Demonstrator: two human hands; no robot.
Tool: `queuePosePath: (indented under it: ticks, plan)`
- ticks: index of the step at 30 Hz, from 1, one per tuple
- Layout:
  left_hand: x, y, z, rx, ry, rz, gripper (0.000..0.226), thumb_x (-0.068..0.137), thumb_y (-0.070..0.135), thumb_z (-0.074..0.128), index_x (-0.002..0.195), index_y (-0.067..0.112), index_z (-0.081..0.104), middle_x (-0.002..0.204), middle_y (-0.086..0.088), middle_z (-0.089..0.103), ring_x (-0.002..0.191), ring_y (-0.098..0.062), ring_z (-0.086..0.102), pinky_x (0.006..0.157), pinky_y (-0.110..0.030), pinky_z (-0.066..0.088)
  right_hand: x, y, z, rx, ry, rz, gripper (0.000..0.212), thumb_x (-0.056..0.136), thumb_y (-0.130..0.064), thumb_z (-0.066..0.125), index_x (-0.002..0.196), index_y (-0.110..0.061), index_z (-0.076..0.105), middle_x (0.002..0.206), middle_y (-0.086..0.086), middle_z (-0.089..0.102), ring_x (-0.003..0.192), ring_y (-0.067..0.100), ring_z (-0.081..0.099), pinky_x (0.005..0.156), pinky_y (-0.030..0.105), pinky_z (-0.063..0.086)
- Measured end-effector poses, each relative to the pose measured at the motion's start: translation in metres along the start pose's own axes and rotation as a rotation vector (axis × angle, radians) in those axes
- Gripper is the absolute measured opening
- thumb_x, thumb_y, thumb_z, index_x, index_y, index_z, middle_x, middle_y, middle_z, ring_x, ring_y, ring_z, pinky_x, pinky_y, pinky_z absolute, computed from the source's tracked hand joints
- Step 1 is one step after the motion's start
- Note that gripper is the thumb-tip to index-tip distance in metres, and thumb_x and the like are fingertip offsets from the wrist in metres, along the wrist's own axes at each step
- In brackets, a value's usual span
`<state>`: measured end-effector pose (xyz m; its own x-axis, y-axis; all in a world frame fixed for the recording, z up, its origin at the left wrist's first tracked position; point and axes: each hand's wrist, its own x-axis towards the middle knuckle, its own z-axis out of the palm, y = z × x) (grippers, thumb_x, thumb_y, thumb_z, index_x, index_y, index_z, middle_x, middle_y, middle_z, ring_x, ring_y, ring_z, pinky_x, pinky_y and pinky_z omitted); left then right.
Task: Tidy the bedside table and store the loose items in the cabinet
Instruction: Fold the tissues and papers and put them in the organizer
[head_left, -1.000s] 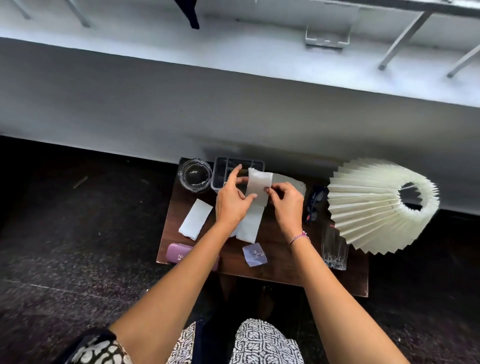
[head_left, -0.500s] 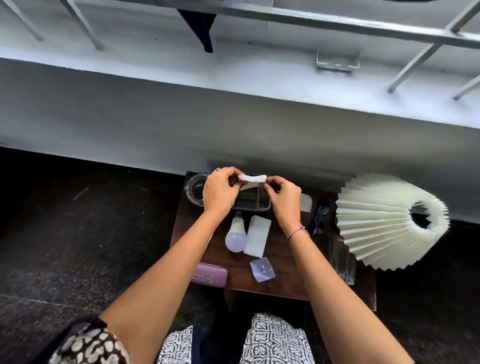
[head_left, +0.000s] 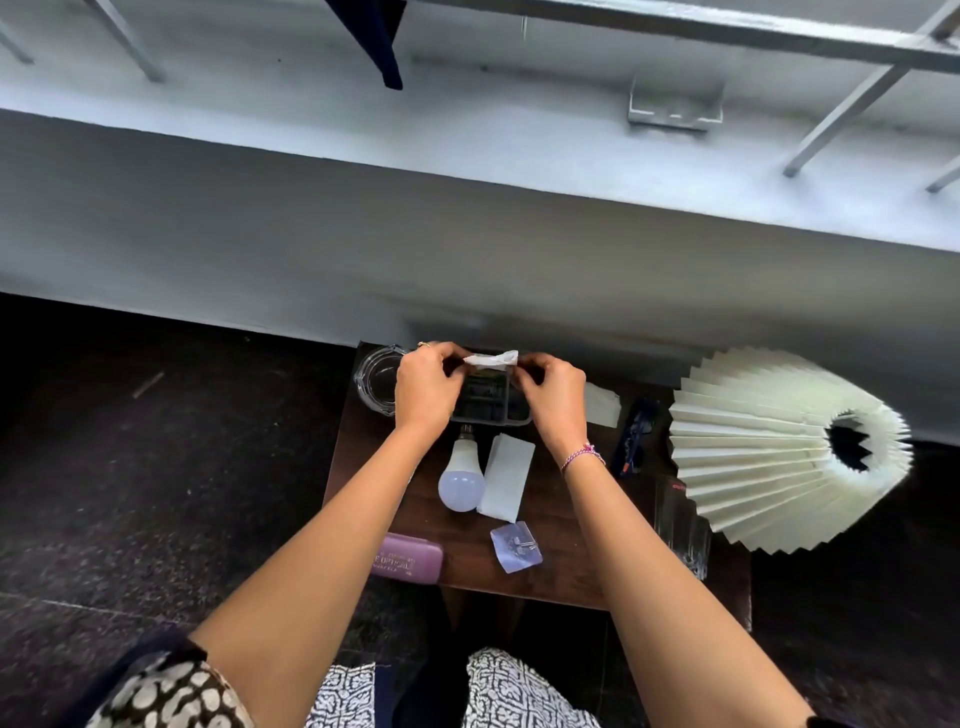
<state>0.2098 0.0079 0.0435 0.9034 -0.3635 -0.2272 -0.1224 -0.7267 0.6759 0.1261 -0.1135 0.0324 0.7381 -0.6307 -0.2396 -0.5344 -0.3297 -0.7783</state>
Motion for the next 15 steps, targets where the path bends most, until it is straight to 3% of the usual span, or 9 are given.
queuePosePath:
  ticks: [12, 15]
  plan:
    - [0.008, 0.0, 0.01, -0.02, -0.048, -0.054, 0.028, 0.08, 0.001, 0.058, 0.096, 0.019, 0.073, 0.098, -0.002, 0.073, 0.091, -0.018, 0.067, 0.088, -0.034, 0.052, 0.008, 0.005, 0.006, -0.111, -0.08, 0.011, 0.024, 0.089, -0.009, 0.058, 0.111, -0.008, 0.067, 0.109, 0.009, 0.07, 0.101, 0.02, 0.065, 0.088, 0.025, 0.048]
    - [0.01, 0.001, 0.01, 0.003, -0.03, -0.047, 0.026, 0.08, 0.004, 0.06, 0.1, 0.016, 0.072, 0.099, -0.006, 0.073, 0.092, -0.022, 0.067, 0.087, -0.033, 0.053, 0.011, 0.002, 0.007, -0.11, -0.059, -0.007, 0.023, 0.089, -0.009, 0.058, 0.11, -0.006, 0.067, 0.108, 0.011, 0.07, 0.099, 0.022, 0.064, 0.086, 0.026, 0.048]
